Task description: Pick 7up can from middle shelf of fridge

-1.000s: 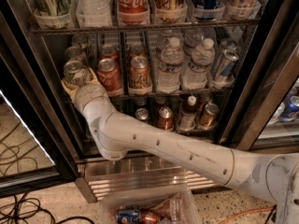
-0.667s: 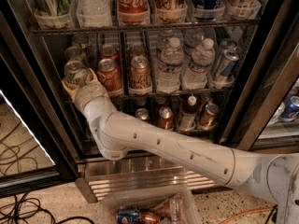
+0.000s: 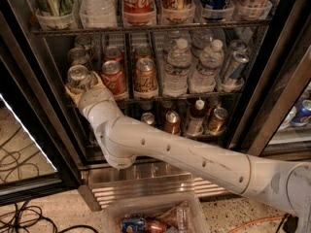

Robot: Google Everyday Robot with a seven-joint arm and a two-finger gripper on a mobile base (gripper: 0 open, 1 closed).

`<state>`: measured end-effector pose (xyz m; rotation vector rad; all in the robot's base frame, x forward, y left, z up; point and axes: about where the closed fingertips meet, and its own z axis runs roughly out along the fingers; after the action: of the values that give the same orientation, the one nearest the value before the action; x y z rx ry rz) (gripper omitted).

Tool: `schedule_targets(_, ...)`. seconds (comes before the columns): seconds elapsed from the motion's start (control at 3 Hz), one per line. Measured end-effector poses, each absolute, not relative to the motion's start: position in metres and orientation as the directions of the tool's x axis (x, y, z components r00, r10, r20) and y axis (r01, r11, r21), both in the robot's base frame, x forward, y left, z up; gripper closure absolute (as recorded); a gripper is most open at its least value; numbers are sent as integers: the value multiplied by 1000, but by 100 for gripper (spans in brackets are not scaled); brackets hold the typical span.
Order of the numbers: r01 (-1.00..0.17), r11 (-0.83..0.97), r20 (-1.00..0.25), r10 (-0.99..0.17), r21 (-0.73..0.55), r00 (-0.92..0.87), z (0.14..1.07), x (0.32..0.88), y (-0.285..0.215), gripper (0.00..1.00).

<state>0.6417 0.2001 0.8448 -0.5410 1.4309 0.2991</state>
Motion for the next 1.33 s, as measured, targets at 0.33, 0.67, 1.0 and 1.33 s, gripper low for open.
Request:
schedule_targets(0.33, -498, 847, -981, -130, -187, 147, 854, 639, 195, 100)
schedule_targets(0.67, -493, 848, -978, -133, -197, 161, 862, 637, 191, 100)
schedule_targets(1.0, -488, 848, -975, -135, -206, 176, 870, 634, 187, 100)
schedule_targets(1.33, -483, 849, -972, -138, -215, 190, 878, 629, 183, 100)
